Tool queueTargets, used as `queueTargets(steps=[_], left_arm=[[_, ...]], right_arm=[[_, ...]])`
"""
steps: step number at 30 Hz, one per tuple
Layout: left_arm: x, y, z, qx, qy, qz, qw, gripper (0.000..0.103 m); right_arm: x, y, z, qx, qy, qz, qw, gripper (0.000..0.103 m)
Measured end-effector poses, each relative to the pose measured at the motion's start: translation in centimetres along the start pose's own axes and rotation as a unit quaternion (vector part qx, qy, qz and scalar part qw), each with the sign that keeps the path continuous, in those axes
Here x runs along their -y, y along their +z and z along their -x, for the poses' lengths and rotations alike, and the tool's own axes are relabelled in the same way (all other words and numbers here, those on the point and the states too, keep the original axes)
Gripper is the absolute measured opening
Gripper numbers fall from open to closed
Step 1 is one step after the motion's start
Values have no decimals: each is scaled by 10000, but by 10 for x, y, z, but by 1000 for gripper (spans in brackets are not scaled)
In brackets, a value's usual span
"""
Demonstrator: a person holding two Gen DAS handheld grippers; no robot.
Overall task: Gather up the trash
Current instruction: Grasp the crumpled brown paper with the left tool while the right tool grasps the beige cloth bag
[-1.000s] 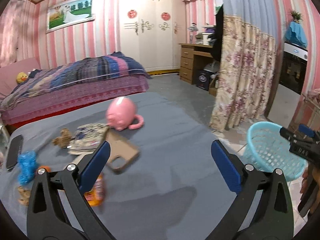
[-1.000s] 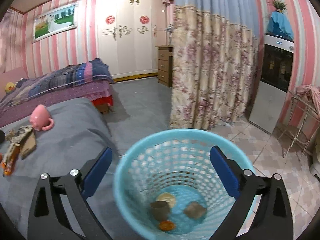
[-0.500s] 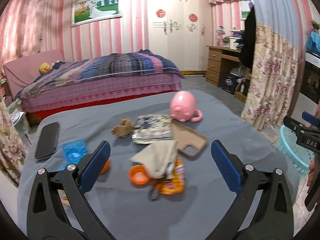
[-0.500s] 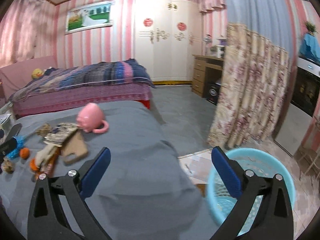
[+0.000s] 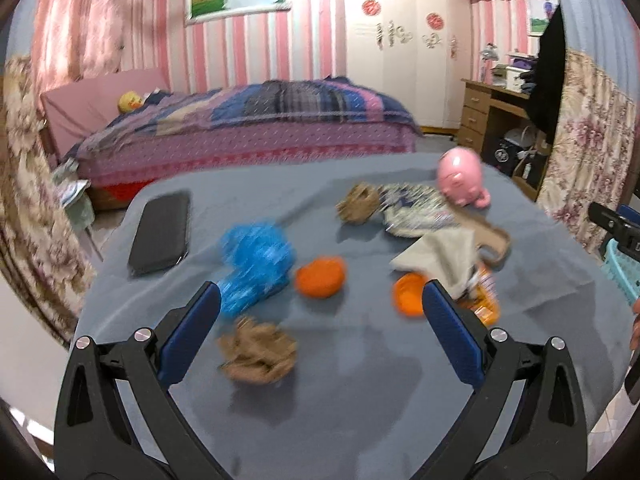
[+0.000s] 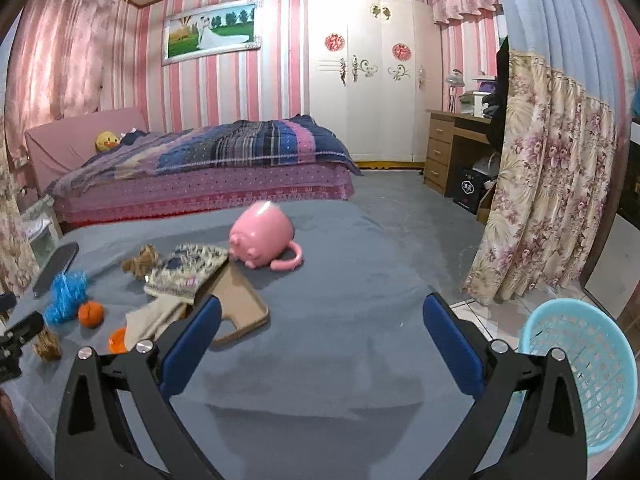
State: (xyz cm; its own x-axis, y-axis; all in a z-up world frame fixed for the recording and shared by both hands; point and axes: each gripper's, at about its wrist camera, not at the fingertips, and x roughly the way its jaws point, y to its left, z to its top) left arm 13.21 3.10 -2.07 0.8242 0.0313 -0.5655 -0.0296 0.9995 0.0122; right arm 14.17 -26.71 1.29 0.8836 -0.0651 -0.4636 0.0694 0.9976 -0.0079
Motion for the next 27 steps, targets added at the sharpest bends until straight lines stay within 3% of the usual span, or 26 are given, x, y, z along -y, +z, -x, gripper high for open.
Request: queueTargets(steps=[8, 14, 17, 19, 21, 27], left_arm=[[-40, -25, -25, -494, -64, 484, 9976, 97], [-42, -27, -40, -770, -48, 502, 9958, 97], [-43, -28, -45, -891, -147, 510, 9946, 84], [-45, -29, -53, -1094, -210, 533, 9923, 65], [-45, -30, -56, -1195, -230, 551, 9910, 55], [-37, -27, -44, -888, -155, 372, 9952, 48]], right_arm=[[7, -12, -11, -196, -146, -57, 9997, 99], [-2, -17, -22, -398, -193, 105, 9990, 98], [-6, -18, -26, -540, -98, 81, 9985, 98], [-12, -18, -28, -601, -2, 80, 9982, 98], [-19, -18, -31, -664, 172, 114, 9976, 98], [-56, -19, -40, -834, 609, 461, 9936, 98]])
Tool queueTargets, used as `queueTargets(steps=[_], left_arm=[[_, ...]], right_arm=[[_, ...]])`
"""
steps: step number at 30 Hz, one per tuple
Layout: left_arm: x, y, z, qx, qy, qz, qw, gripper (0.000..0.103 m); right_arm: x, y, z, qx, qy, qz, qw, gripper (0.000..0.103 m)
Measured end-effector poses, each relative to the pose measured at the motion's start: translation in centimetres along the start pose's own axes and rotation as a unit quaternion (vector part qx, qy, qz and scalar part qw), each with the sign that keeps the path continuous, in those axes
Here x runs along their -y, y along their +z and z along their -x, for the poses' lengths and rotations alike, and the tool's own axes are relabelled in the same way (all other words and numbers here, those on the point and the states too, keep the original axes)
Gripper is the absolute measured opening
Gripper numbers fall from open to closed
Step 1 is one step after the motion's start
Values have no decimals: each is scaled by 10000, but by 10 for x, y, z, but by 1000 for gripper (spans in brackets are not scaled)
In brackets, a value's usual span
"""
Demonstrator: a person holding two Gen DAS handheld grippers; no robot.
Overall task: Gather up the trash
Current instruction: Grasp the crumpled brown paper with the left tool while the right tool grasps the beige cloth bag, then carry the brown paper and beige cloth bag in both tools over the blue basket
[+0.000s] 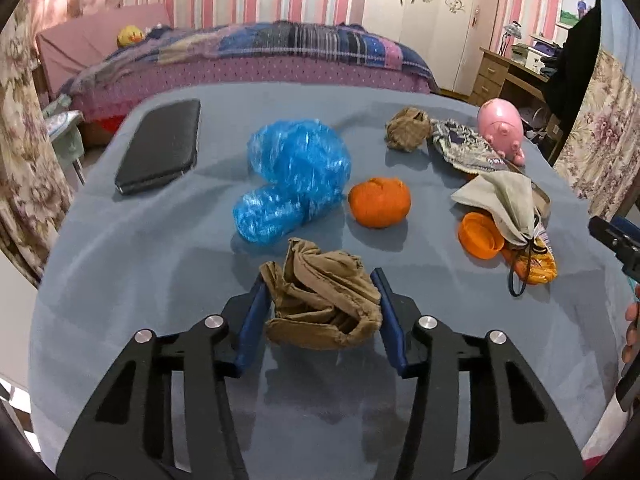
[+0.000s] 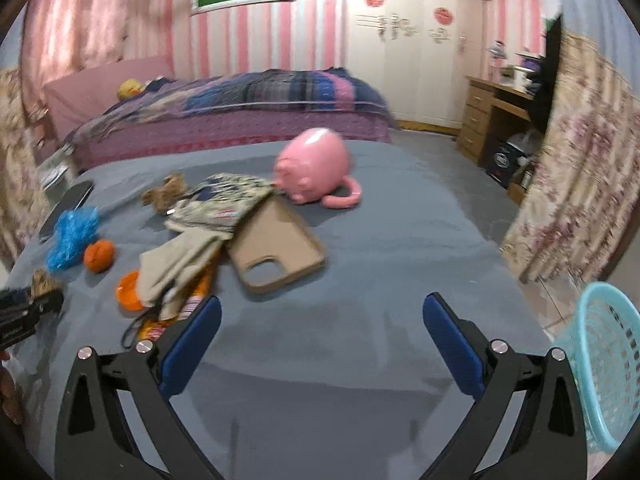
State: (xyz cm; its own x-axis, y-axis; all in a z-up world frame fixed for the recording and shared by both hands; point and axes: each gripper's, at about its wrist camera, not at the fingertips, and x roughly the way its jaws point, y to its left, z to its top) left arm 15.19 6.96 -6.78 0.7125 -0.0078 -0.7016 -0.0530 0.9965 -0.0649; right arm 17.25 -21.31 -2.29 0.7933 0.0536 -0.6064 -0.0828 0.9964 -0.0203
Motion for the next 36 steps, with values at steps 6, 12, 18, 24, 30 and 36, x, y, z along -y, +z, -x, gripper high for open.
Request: queueTargets(steps=[6, 12, 18, 24, 30, 36], left_arm=[[0, 13, 10, 399, 461, -220, 9979, 48], [-11, 25, 18, 586, 538, -129, 9967, 48], [-16, 28, 21, 618, 618, -120, 9961, 48], [-16, 30, 29, 700, 684, -124, 9951, 48], [-6, 35, 42, 840, 602, -76, 9946, 48], [22, 37, 54, 936, 447, -149, 9945, 48]], right_arm=[[-45, 12, -19, -86, 111, 401, 9991, 98], [-76, 25, -44, -132, 88, 684, 9975, 97], [-98, 29, -70, -484, 235, 1011, 9934, 48], [-82, 37, -38, 111, 382, 785, 9961, 21], [-41, 48, -2, 412, 363, 334, 9979, 21], [2, 36, 20, 420, 98, 165, 9989, 21]])
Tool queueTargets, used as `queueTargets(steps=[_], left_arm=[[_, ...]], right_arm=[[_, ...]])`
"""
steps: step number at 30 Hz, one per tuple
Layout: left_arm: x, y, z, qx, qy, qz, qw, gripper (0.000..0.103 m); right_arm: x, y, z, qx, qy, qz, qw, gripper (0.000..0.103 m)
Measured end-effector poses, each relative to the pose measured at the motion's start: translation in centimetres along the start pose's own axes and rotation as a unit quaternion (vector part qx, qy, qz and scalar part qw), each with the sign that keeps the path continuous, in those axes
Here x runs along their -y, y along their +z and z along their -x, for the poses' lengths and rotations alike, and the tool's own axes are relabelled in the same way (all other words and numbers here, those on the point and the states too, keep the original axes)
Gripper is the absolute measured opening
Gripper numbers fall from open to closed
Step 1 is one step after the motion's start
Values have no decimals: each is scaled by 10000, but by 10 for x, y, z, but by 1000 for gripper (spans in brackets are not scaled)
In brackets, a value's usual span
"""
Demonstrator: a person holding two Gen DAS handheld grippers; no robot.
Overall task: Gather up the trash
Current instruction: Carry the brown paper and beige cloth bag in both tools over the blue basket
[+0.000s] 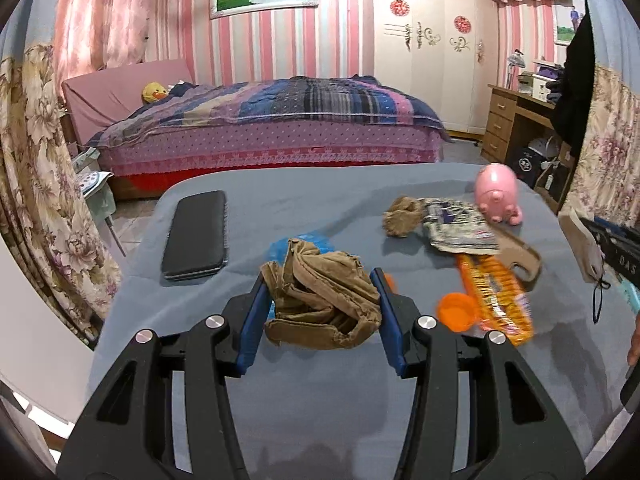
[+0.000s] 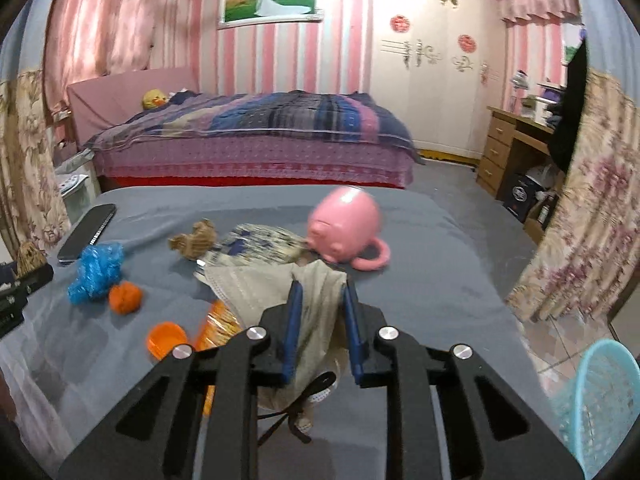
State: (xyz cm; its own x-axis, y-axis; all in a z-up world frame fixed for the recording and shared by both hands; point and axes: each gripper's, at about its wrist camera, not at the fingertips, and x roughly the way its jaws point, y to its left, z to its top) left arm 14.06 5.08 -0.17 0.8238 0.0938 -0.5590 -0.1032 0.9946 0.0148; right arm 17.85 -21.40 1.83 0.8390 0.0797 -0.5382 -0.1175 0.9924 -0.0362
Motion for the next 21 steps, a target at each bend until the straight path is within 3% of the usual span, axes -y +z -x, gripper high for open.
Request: queueTargets(steps=[9, 21], left_arm=[[63, 1, 13, -4, -472, -75, 9989, 48], [147, -7, 27, -54, -932, -457, 9946, 49]], right_arm=[[70, -28, 32, -118, -421, -211, 9988, 21], [141, -43, 75, 92, -917, -491, 9945, 21]])
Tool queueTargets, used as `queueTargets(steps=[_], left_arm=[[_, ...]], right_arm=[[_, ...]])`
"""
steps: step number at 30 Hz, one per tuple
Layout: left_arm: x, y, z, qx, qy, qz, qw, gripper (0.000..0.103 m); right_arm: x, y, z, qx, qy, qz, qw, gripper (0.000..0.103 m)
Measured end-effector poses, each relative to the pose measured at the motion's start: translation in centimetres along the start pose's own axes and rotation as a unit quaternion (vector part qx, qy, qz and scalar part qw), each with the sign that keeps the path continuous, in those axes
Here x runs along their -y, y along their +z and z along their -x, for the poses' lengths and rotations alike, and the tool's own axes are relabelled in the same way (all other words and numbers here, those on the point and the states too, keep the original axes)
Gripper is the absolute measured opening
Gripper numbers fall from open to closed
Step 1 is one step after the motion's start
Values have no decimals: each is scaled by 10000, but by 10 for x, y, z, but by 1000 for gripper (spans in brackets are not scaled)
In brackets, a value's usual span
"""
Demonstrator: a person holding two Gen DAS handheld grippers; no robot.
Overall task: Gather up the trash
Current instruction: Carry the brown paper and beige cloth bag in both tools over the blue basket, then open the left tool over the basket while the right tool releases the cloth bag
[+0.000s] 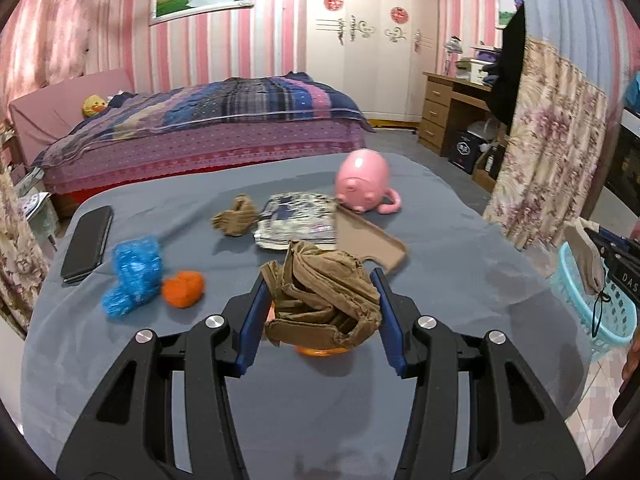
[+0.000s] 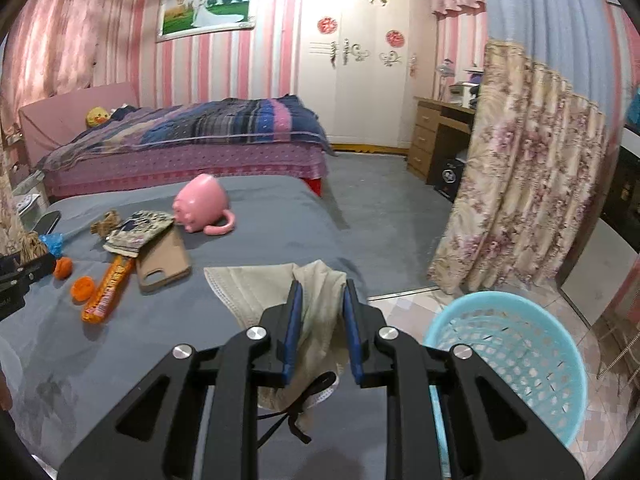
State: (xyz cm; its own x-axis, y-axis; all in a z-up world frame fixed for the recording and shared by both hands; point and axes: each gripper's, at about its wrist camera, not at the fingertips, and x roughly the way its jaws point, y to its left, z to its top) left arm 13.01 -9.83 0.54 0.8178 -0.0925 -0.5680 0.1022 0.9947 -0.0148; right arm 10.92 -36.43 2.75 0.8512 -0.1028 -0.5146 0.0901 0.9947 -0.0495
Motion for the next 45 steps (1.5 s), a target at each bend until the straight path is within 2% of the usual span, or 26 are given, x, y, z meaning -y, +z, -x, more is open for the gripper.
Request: queueTargets(steps=[10, 16, 22, 28, 35, 41, 45], left_arm=[[51, 18, 4, 162, -231, -318, 9991, 49], [95, 29, 2, 278, -565, -506, 9967, 49], [149, 32, -1, 386, -1081, -796, 9902, 49], [206, 23, -14, 307, -1605, -1089, 9805, 49], [258, 10, -34, 122, -1955, -1302, 9720, 49], [302, -5, -47, 9, -2216, -1566, 9625, 49], [317, -9, -56, -61, -2348, -1584, 9590, 49]], right_arm=[[59, -5, 9, 129, -374, -387, 9985, 21], [97, -10, 16, 142, -694, -523, 9961, 21], [135, -16, 29, 191, -1081, -710, 9914, 21], [173, -30, 40, 173, -1446, -862, 9856, 21], [212, -55, 38, 9, -1723, -1204, 9776, 21], [227, -72, 29, -123, -1840, -1354, 9735, 21], [229, -77, 28, -150, -1903, -1368, 9720, 21]])
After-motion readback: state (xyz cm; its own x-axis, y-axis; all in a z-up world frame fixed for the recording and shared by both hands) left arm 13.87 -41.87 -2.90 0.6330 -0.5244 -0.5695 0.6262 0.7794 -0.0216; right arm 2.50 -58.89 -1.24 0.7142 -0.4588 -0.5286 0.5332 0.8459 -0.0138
